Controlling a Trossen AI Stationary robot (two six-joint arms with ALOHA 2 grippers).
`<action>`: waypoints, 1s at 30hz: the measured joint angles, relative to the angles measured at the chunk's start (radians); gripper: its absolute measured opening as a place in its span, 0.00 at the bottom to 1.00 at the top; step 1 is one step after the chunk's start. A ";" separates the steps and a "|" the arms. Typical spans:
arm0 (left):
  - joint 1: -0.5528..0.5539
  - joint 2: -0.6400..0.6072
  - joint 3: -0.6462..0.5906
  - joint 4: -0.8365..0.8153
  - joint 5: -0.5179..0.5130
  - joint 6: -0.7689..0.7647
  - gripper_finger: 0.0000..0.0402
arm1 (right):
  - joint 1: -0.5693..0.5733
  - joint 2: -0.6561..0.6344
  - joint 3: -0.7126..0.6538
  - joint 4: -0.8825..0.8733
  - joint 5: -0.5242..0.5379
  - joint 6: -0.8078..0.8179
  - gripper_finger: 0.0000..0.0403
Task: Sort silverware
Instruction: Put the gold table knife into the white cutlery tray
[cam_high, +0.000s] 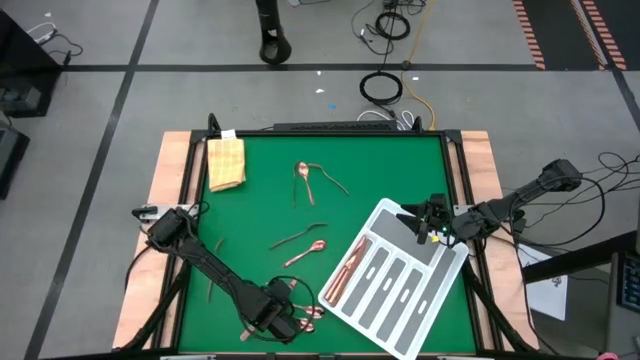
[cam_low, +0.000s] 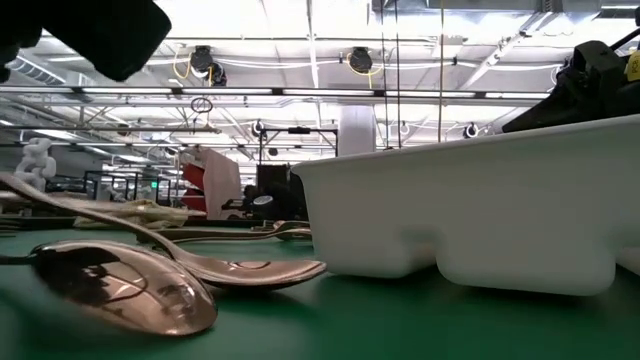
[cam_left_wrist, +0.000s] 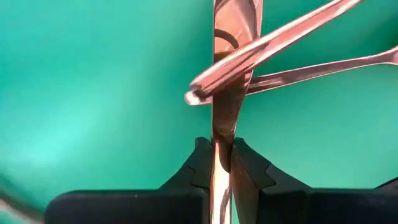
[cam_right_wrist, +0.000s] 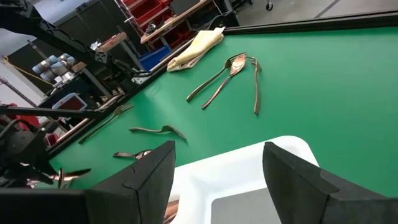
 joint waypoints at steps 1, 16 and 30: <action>0.000 0.000 0.007 -0.023 0.003 -0.002 0.08 | 0.000 0.000 0.000 0.000 0.000 -0.001 0.57; 0.042 -0.052 0.053 -0.271 0.020 0.030 0.08 | 0.000 0.000 0.000 0.000 0.001 -0.017 0.57; 0.355 -0.126 0.122 0.180 -0.252 0.275 0.08 | 0.000 0.000 0.000 0.000 0.001 -0.009 0.57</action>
